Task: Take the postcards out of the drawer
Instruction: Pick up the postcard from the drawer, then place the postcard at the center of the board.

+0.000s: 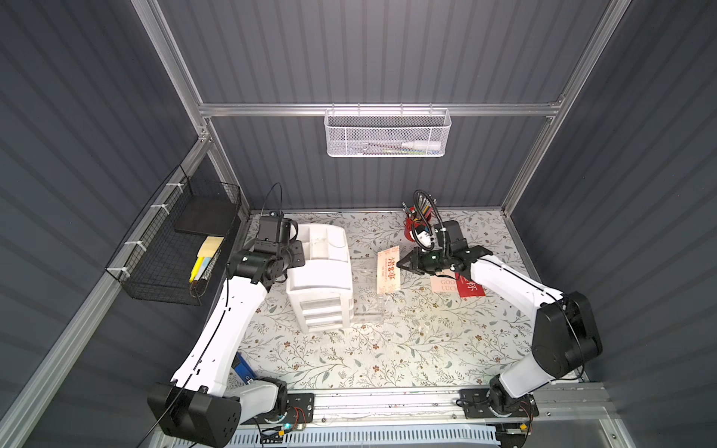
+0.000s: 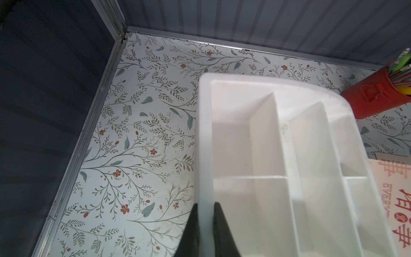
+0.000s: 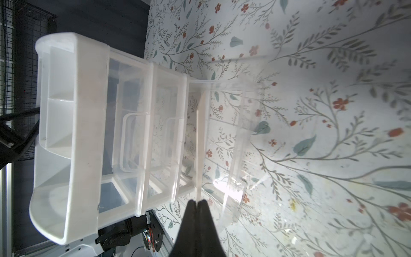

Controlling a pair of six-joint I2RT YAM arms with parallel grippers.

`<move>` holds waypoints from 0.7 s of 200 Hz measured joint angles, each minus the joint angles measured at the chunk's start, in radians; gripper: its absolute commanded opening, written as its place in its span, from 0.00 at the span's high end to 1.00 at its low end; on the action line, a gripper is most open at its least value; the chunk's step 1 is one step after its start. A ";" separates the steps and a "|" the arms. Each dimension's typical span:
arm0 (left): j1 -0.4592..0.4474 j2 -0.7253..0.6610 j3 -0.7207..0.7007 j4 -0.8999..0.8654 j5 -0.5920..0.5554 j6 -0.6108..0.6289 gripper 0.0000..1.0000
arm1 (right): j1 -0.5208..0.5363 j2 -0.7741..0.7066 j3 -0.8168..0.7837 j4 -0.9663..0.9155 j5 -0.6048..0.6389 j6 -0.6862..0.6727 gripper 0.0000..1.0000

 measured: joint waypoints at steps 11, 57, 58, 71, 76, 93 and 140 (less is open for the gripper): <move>0.000 0.000 0.000 0.000 0.000 0.000 1.00 | -0.031 -0.011 -0.001 -0.026 -0.004 -0.030 1.00; 0.000 0.000 0.000 0.001 0.000 0.000 1.00 | -0.134 -0.011 -0.037 -0.084 -0.015 -0.115 1.00; 0.000 0.000 0.000 0.001 0.000 0.000 1.00 | -0.135 -0.010 -0.038 -0.084 -0.015 -0.116 1.00; 0.000 0.000 0.000 0.001 0.001 0.000 1.00 | -0.150 0.010 -0.050 -0.084 -0.019 -0.127 1.00; 0.000 0.000 -0.001 0.002 0.001 0.003 1.00 | -0.153 0.019 -0.054 -0.082 -0.019 -0.129 1.00; 0.000 0.000 -0.003 0.006 0.002 0.008 1.00 | -0.163 0.053 -0.076 -0.066 -0.025 -0.135 1.00; 0.000 0.000 -0.003 0.008 0.002 0.014 1.00 | -0.198 0.164 -0.086 -0.021 -0.069 -0.158 1.00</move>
